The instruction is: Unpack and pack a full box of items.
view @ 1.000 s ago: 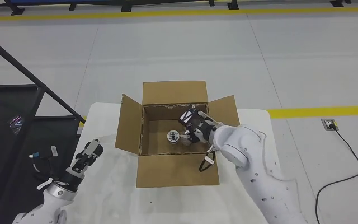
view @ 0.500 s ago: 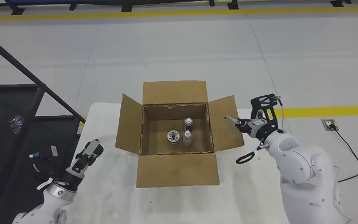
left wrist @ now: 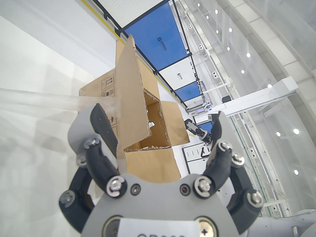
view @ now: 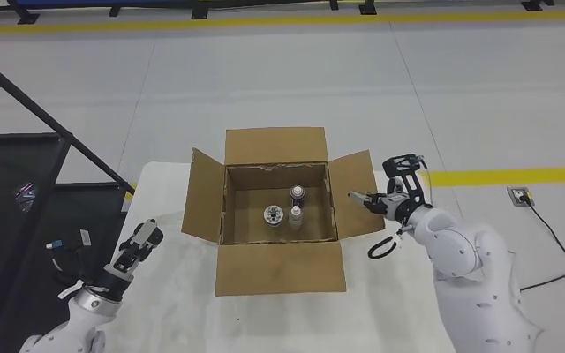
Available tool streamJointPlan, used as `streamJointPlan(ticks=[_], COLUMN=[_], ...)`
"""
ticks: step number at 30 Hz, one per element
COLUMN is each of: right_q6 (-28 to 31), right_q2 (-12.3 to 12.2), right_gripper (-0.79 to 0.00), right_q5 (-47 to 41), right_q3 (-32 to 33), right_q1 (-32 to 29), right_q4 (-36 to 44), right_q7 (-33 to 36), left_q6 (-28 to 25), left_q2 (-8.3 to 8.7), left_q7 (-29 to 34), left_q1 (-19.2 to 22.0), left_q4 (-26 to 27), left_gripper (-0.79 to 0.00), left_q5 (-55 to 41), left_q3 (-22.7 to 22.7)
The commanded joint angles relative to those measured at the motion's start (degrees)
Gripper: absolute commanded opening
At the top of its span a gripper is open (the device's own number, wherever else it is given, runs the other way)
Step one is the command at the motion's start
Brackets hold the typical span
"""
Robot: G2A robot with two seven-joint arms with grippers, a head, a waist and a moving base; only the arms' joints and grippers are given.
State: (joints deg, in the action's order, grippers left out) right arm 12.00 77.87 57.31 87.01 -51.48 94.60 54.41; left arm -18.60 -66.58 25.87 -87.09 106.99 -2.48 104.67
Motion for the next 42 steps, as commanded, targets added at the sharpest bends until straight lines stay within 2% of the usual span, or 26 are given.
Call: streamJointPlan(ticks=[1, 5, 10, 21, 31, 35, 42], right_q6=[0.99, 5.47, 8.19, 12.83, 11.18, 9.93, 10.25], right_q2=[-0.14, -0.5, -1.03, -2.25, -2.68, -2.43, -1.72], right_gripper=[0.0, 0.0, 0.0, 0.0, 0.0, 0.0, 0.0], right_q5=[-1.56, -5.59, -8.14, -12.37, -12.76, -15.15, -21.67], right_q3=[-0.18, -0.96, -1.76, -3.33, -7.71, -10.59, -15.2], right_q1=[1.14, 2.55, 3.1, -0.92, -1.83, 0.46, 6.78], right_q4=[-1.81, -4.17, -4.1, 3.89, 9.32, 6.25, -4.3], right_q7=[1.52, 3.51, 5.98, 7.45, 4.44, 2.17, -1.53], left_q6=[0.0, 0.0, 0.0, 0.0, 0.0, 0.06, 1.72], left_q2=[0.0, 0.0, 0.0, 0.0, 0.0, -0.01, 0.01], left_q7=[0.0, 0.0, 0.0, 0.0, 0.0, -0.03, 0.89], left_q1=[0.0, 0.0, 0.0, 0.0, 0.0, 0.0, 2.94], left_q4=[0.0, 0.0, 0.0, 0.0, 0.0, 0.07, -0.18], left_gripper=[0.0, 0.0, 0.0, 0.0, 0.0, 0.0, 0.0], left_q5=[0.0, 0.0, 0.0, 0.0, 0.0, -0.01, 2.71], left_q3=[0.0, 0.0, 0.0, 0.0, 0.0, -0.1, -4.47])
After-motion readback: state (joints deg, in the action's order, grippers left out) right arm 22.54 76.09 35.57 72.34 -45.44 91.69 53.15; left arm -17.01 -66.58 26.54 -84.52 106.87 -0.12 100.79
